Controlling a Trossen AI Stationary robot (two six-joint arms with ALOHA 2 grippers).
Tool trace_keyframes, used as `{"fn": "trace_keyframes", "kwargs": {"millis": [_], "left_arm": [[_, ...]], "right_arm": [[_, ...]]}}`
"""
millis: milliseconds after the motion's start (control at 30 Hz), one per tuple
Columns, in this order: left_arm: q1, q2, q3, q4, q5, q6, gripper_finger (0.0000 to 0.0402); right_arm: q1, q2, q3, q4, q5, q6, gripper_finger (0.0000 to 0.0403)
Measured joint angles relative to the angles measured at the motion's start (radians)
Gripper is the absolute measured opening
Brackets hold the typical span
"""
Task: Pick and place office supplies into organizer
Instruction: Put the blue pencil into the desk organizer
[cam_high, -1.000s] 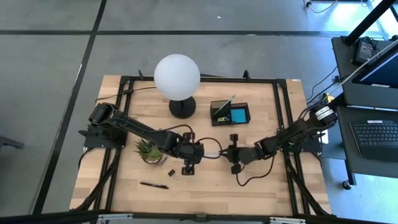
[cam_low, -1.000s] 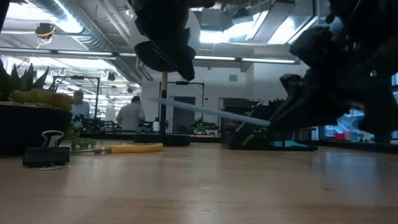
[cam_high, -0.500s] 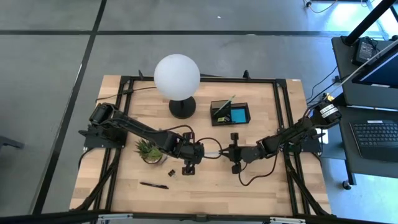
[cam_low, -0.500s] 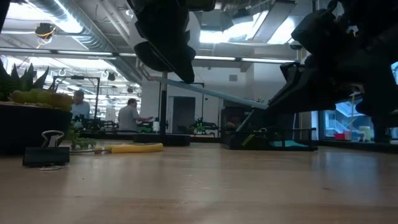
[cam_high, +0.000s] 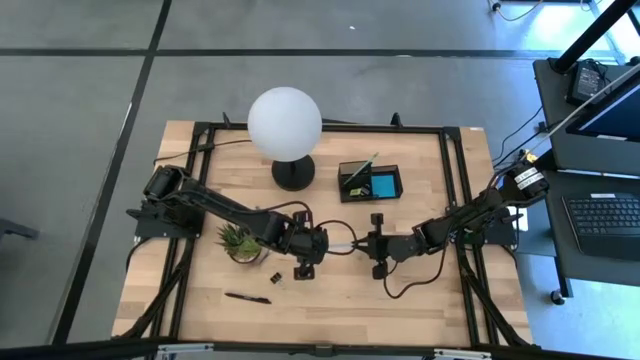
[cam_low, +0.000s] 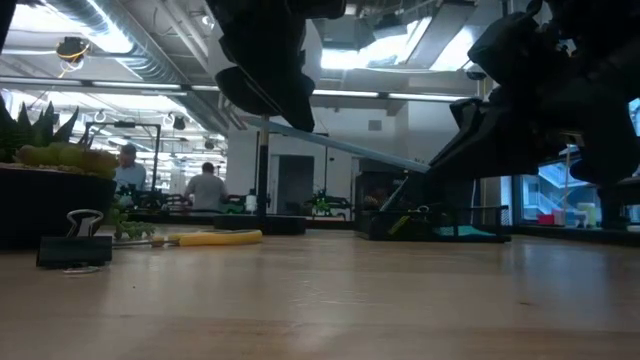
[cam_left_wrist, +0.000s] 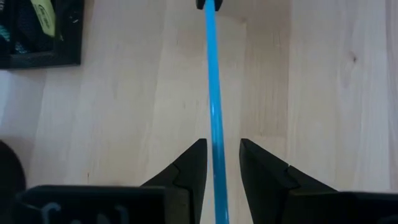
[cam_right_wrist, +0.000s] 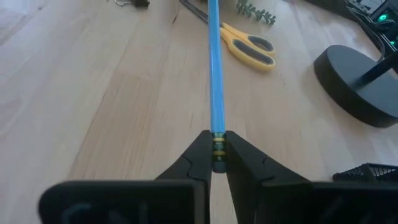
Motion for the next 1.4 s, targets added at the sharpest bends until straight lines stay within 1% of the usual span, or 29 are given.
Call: {"fn": "trace_keyframes", "kwargs": {"millis": [100,267,367,567,1067,1233,1400], "left_arm": [[0.000,0.000,-0.023,0.018,-0.004,-0.007,0.0088],[0.000,0.000,-0.104,0.030,-0.005,-0.087,0.0088],[0.000,0.001,-0.156,0.068,-0.004,-0.126,0.0088],[-0.002,0.002,-0.210,0.151,0.003,-0.129,0.0088],[0.000,0.002,-0.220,0.166,0.002,-0.136,0.0088],[0.000,0.002,-0.220,0.166,0.001,-0.145,0.0088],[0.000,0.002,-0.220,0.166,0.001,-0.146,0.0088]], "right_arm": [[0.000,0.000,0.000,0.005,0.000,0.000,0.0039],[0.000,0.000,0.000,0.007,0.000,0.000,0.0039],[0.000,0.000,0.000,0.007,0.000,0.000,0.0039],[0.000,0.000,0.001,0.007,0.000,0.000,0.0039],[0.000,0.000,0.001,0.034,0.000,0.000,0.0039],[0.000,0.000,0.001,0.058,-0.001,-0.029,0.0039],[0.000,-0.035,0.002,0.055,-0.001,-0.047,0.0039]]}}
